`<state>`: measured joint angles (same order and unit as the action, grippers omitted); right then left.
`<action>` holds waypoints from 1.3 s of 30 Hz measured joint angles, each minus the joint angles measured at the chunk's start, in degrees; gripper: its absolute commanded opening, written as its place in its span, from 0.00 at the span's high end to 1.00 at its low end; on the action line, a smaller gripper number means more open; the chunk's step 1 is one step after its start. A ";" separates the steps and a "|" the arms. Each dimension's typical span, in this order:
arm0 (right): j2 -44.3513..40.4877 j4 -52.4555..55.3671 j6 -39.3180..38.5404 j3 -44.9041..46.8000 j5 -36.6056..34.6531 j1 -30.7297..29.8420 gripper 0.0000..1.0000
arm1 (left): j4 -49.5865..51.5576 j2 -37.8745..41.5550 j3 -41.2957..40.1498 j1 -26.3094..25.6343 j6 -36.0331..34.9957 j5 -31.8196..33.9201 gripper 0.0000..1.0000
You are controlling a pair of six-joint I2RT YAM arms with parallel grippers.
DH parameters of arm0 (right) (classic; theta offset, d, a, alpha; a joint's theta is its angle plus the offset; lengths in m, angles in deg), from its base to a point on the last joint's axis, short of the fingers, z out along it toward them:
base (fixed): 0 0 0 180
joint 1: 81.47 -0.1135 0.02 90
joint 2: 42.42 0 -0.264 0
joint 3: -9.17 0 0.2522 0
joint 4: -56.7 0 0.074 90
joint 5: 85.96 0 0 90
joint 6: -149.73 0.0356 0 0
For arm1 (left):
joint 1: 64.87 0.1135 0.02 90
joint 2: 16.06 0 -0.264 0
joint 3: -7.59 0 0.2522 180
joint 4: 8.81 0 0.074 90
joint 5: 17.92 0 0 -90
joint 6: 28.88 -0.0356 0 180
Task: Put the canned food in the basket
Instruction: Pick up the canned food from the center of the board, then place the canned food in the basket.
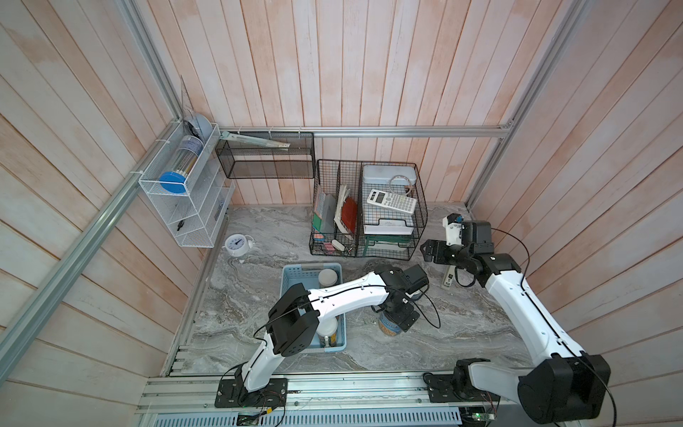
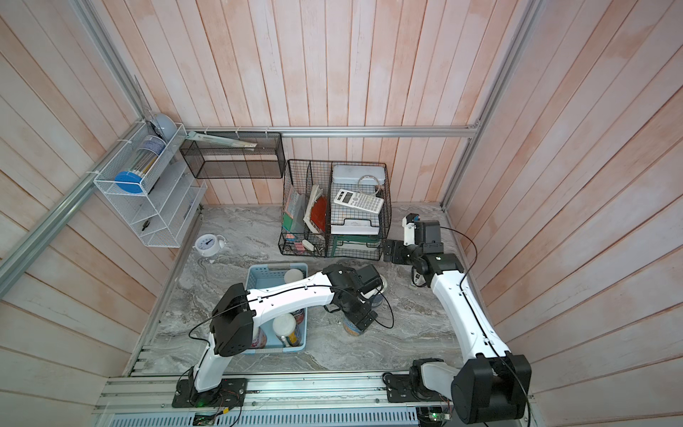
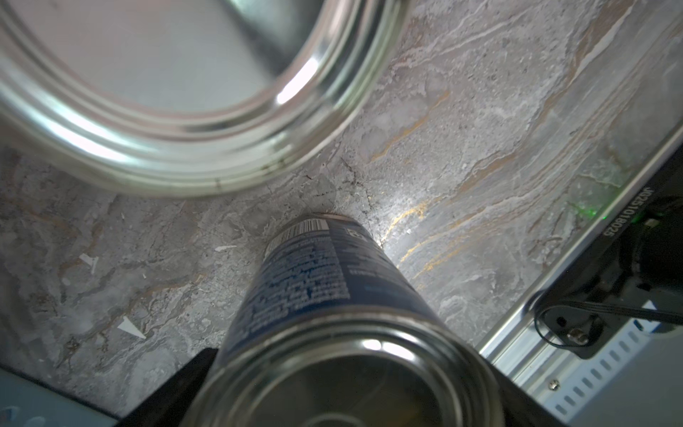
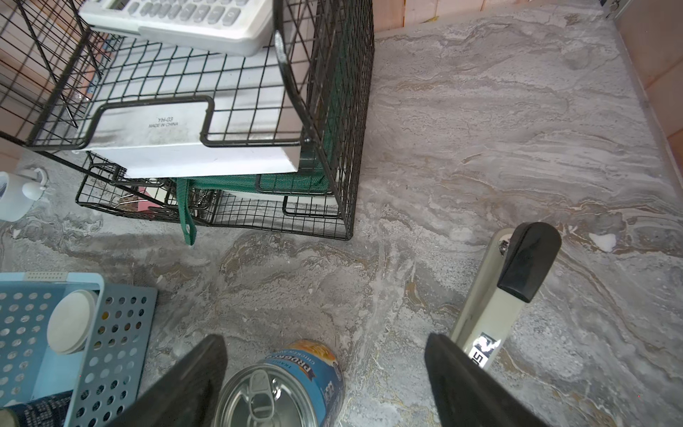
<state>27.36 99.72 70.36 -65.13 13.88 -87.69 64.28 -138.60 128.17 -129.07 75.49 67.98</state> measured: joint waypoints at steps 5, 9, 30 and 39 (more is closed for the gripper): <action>0.00 -0.59 -0.26 0.59 0.61 0.00 0.09 | -0.20 -0.44 0.02 0.52 -0.37 -0.96 0.13; 0.00 -0.72 -0.42 0.61 0.76 0.00 0.09 | -0.22 -0.37 0.15 0.90 -0.66 -0.66 0.24; -0.02 -1.29 -0.83 0.63 2.29 -0.04 0.09 | 6.43 15.32 -5.16 4.96 0.83 4.85 0.37; -0.02 -1.44 -0.90 0.83 2.54 -0.11 0.09 | 9.05 20.35 1.33 16.28 -0.90 7.34 0.37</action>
<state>27.34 98.28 69.46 -64.30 16.42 -87.80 73.33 -118.25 129.51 -112.79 74.59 75.33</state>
